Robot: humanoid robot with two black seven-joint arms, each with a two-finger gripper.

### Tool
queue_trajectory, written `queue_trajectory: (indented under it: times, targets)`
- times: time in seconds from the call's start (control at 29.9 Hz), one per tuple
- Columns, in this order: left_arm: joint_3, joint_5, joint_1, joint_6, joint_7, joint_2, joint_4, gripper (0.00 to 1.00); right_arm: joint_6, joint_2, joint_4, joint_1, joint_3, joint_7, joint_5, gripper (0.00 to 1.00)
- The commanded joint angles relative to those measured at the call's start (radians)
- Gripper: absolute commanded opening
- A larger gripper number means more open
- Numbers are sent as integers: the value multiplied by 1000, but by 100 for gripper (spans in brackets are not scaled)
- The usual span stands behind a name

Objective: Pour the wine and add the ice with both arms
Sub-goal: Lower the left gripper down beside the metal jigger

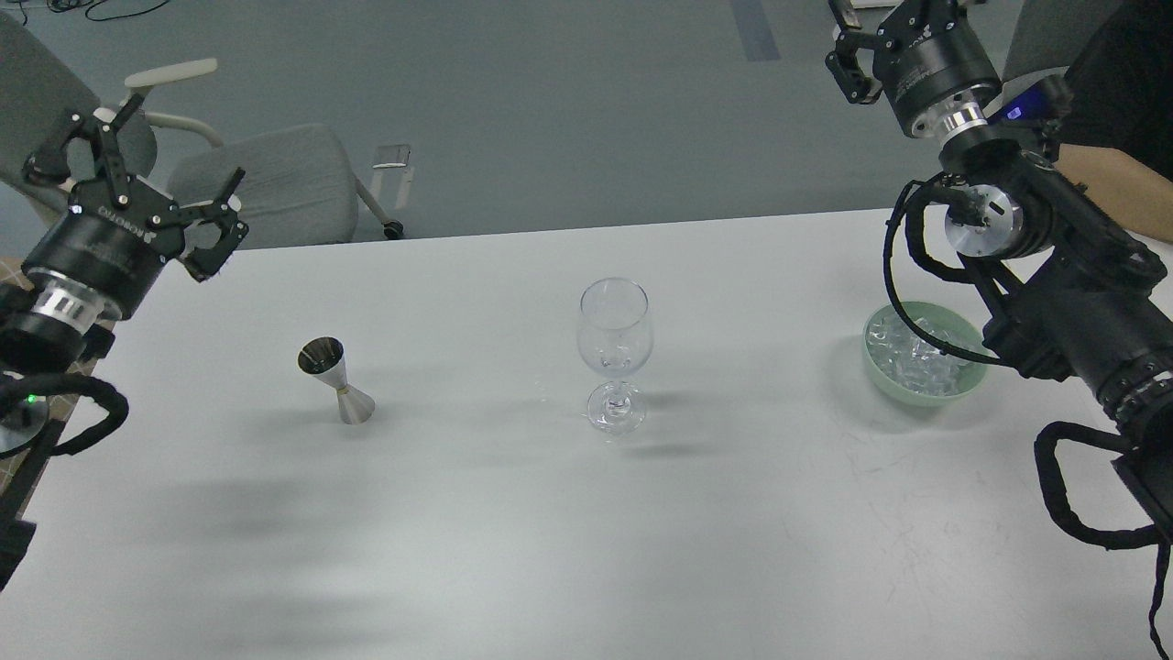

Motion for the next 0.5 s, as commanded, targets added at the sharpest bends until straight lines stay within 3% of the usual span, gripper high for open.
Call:
queue_trajectory:
  times: [0.0,0.1,0.17,0.27,0.47]
  targets:
    - [-114,-33,227,16,7,18,-156,97,0,1,0,-2,0,0,0,100]
    - [-180,-49,366,21,31,-11,-241,97,0,1,0,-2,-1,-2,0,100]
    - [-186,-53,398,26,36,-35,-251,97,0,1,0,-2,-1,-2,0,100]
    - [-186,-65,467,26,75,-95,-271,97,0,1,-2,-2,-1,-2,0,100]
    - [-171,-69,509,73,135,-255,-273,97,0,-1,-3,-3,-1,-3,-2,100]
